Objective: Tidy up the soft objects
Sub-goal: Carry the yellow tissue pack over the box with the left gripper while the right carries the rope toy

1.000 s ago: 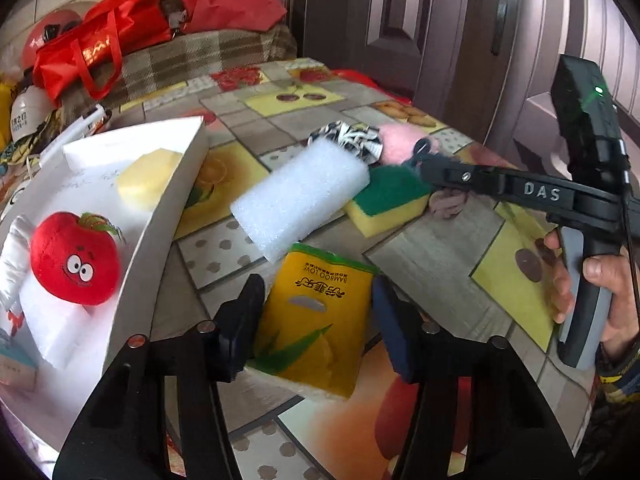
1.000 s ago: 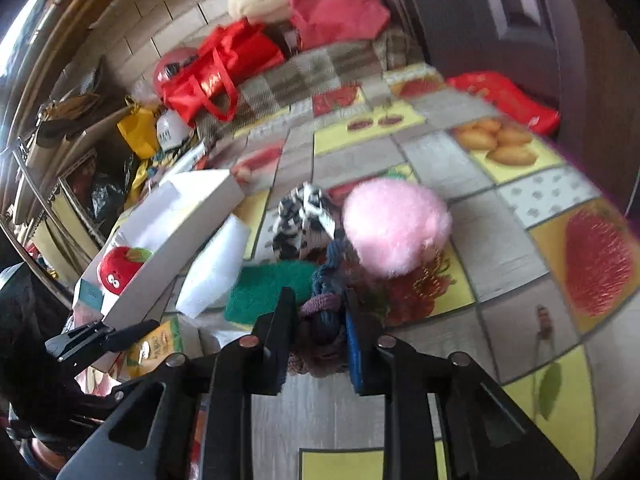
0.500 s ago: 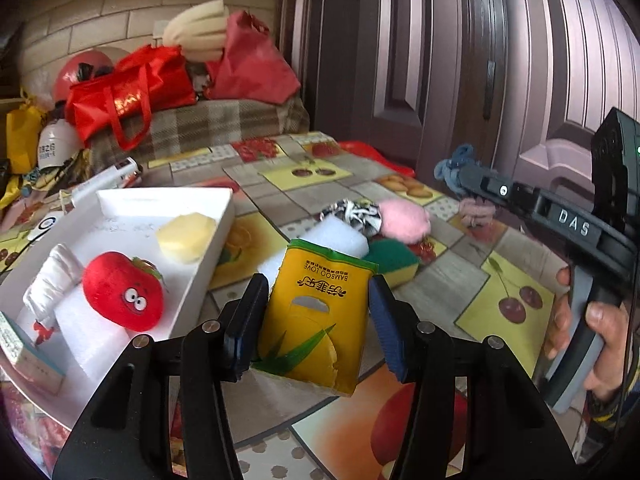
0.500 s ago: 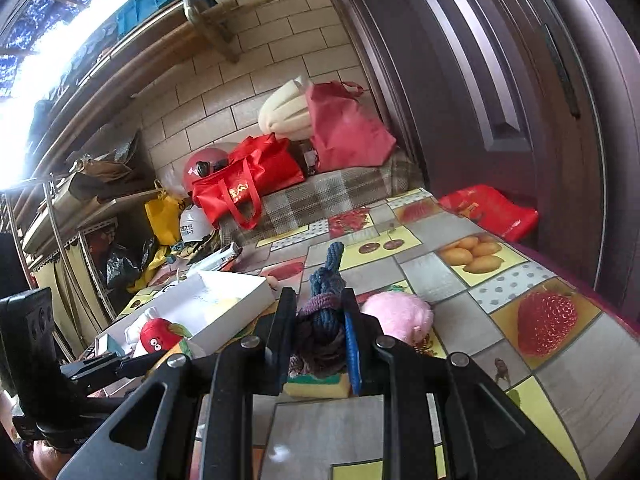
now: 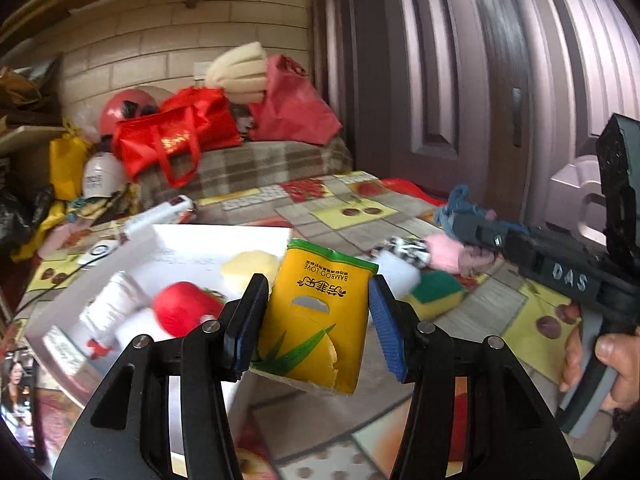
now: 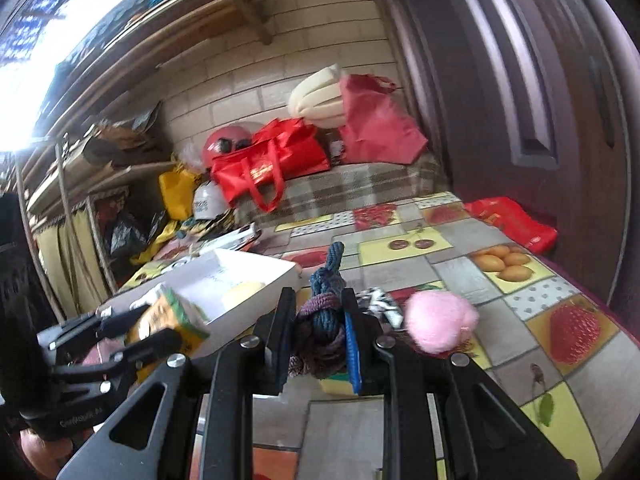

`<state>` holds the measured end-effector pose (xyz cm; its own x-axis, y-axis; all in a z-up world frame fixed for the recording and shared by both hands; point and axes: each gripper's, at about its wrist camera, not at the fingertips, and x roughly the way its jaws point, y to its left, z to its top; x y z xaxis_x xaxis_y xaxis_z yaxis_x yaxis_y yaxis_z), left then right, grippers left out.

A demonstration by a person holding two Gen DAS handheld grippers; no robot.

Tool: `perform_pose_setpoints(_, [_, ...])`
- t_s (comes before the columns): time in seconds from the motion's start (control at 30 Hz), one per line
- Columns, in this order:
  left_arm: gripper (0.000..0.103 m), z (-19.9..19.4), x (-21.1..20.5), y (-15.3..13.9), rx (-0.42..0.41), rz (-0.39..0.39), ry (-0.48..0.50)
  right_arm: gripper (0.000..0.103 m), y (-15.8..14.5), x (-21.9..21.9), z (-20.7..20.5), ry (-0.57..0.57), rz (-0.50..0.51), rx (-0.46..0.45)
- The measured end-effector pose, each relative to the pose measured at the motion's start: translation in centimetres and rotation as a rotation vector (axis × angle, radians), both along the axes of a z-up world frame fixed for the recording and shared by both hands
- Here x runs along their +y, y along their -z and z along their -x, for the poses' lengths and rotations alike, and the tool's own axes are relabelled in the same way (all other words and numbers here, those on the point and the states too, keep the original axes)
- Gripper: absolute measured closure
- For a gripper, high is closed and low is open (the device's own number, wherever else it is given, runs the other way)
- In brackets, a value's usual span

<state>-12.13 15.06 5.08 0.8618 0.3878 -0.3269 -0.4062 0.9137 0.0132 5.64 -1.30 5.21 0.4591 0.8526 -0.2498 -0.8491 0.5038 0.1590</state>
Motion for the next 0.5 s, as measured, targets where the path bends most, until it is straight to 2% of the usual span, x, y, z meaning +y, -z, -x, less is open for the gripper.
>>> perform_pose_setpoints(0.2, [0.051, 1.3, 2.4, 0.1, -0.018, 0.011, -0.068, 0.081, 0.4, 2.9, 1.7, -0.07, 0.058, -0.021])
perform_pose_setpoints(0.5, [0.051, 3.1, 5.2, 0.2, -0.038, 0.007, -0.159, 0.081, 0.7, 5.5, 3.1, -0.115, 0.1, -0.051])
